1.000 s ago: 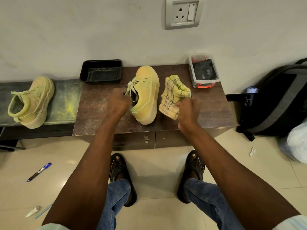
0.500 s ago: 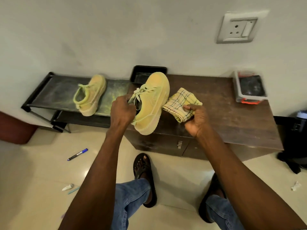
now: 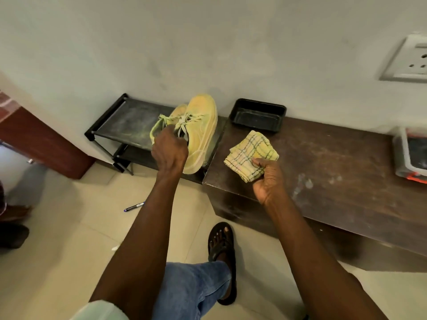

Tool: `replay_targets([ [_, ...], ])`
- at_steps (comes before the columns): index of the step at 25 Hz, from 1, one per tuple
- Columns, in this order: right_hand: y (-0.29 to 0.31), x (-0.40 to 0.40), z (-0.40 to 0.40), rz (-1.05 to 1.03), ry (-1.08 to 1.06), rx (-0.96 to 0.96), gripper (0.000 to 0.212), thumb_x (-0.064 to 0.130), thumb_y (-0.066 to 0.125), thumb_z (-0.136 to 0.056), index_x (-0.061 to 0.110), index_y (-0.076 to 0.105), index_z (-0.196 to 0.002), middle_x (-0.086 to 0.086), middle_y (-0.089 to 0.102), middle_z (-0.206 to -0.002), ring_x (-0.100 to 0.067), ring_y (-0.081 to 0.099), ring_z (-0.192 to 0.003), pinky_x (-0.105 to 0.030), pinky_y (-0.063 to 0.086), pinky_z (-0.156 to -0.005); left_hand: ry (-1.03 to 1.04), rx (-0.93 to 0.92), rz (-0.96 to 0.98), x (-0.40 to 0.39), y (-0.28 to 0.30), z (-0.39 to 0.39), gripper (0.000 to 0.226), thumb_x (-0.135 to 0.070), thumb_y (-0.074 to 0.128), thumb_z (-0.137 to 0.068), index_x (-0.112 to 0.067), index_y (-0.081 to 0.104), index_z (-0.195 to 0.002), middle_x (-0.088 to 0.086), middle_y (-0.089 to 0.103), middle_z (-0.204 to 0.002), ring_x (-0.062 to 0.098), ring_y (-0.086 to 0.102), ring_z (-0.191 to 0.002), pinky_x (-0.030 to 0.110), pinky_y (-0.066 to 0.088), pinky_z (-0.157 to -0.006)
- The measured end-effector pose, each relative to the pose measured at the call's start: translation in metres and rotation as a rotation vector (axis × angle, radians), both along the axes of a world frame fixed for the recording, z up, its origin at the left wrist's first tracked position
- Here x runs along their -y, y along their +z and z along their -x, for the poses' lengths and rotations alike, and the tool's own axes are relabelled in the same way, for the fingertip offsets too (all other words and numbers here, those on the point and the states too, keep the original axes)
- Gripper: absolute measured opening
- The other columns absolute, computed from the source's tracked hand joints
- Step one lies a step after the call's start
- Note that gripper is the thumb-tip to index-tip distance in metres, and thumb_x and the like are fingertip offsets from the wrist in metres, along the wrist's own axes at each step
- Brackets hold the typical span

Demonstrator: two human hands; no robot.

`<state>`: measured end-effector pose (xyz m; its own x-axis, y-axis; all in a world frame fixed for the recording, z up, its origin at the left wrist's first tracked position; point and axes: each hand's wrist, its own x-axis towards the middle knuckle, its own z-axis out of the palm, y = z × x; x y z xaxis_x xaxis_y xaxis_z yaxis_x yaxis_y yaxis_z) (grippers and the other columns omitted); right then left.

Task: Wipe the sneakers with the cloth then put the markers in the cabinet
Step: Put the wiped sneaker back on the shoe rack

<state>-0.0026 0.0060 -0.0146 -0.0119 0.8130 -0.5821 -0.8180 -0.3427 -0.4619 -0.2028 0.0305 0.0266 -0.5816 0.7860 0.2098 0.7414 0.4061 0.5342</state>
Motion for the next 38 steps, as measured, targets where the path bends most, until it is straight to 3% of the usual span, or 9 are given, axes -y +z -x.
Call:
replay_targets([
  [3,-0.012,-0.006,0.009,0.000,0.003,0.034,0.035,-0.015,0.051,-0.081,0.011,0.064,-0.101,-0.017,0.065,-0.116,-0.035,0.062,-0.108,-0.059,0.049,-0.088,-0.018,0.031,0.033,-0.031,-0.015,0.003,0.024,-0.009,0.048,-0.085,-0.010,0.065,-0.102,0.013,0.066,-0.106,0.033,0.060,-0.099,0.039,0.044,-0.078],
  [10,-0.026,-0.018,0.008,0.004,-0.021,0.079,0.034,-0.015,0.052,-0.081,0.013,0.066,-0.094,-0.013,0.068,-0.106,-0.033,0.064,-0.101,-0.060,0.048,-0.089,-0.077,0.000,0.181,-0.085,-0.046,-0.005,0.027,-0.017,0.046,-0.091,-0.009,0.064,-0.109,0.017,0.065,-0.112,0.039,0.060,-0.104,0.039,0.044,-0.077],
  [16,-0.032,-0.018,0.003,0.018,-0.014,0.121,0.035,-0.014,0.056,-0.079,0.011,0.066,-0.102,-0.015,0.068,-0.113,-0.032,0.066,-0.099,-0.058,0.052,-0.085,-0.083,-0.033,0.225,-0.099,-0.060,0.003,0.028,-0.020,0.046,-0.094,-0.007,0.063,-0.111,0.018,0.065,-0.113,0.039,0.060,-0.104,0.042,0.048,-0.082],
  [24,-0.031,-0.015,0.010,0.005,0.017,0.123,0.034,-0.014,0.053,-0.082,0.010,0.066,-0.102,-0.014,0.068,-0.108,-0.029,0.067,-0.092,-0.053,0.054,-0.079,-0.091,-0.058,0.233,-0.096,-0.059,0.011,0.026,-0.018,0.049,-0.093,-0.005,0.064,-0.109,0.018,0.066,-0.110,0.038,0.061,-0.102,0.041,0.048,-0.079],
  [27,-0.035,-0.015,0.013,0.024,0.022,0.144,0.035,-0.014,0.055,-0.080,0.008,0.065,-0.105,-0.015,0.068,-0.112,-0.032,0.067,-0.097,-0.058,0.052,-0.084,-0.109,0.064,0.103,-0.086,-0.057,0.013,0.029,-0.018,0.054,-0.083,-0.009,0.063,-0.109,0.014,0.067,-0.110,0.034,0.061,-0.102,0.040,0.049,-0.083],
  [30,-0.037,-0.014,0.014,0.013,0.032,0.143,0.035,-0.013,0.055,-0.080,0.010,0.066,-0.104,-0.014,0.068,-0.111,-0.030,0.067,-0.097,-0.057,0.053,-0.083,0.023,0.099,-0.200,-0.061,-0.056,0.027,0.032,-0.013,0.056,-0.078,-0.010,0.061,-0.109,0.009,0.061,-0.115,0.025,0.058,-0.103,0.039,0.050,-0.086],
  [32,-0.036,-0.013,0.015,0.000,0.051,0.145,0.035,-0.013,0.054,-0.081,0.012,0.066,-0.101,-0.012,0.069,-0.108,-0.029,0.067,-0.096,-0.055,0.053,-0.083,0.141,0.124,-0.248,-0.047,-0.057,0.044,0.033,-0.010,0.057,-0.075,-0.012,0.057,-0.108,0.009,0.050,-0.118,0.022,0.051,-0.104,0.036,0.049,-0.086],
  [36,-0.034,-0.010,0.018,-0.012,0.060,0.147,0.034,-0.013,0.054,-0.082,0.013,0.066,-0.100,-0.010,0.070,-0.104,-0.027,0.068,-0.093,-0.053,0.054,-0.079,0.116,0.233,0.150,-0.046,-0.069,0.068,0.049,-0.021,0.064,-0.079,-0.012,0.055,-0.126,0.015,0.046,-0.129,0.032,0.052,-0.114,0.040,0.048,-0.092],
  [38,-0.033,-0.009,0.018,-0.010,0.052,0.144,0.033,-0.013,0.054,-0.083,0.013,0.065,-0.100,-0.009,0.070,-0.102,-0.026,0.068,-0.091,-0.051,0.055,-0.077,0.083,0.233,0.220,-0.051,-0.070,0.069,0.049,-0.029,0.064,-0.083,-0.011,0.056,-0.128,0.017,0.053,-0.126,0.034,0.056,-0.111,0.041,0.048,-0.091],
])
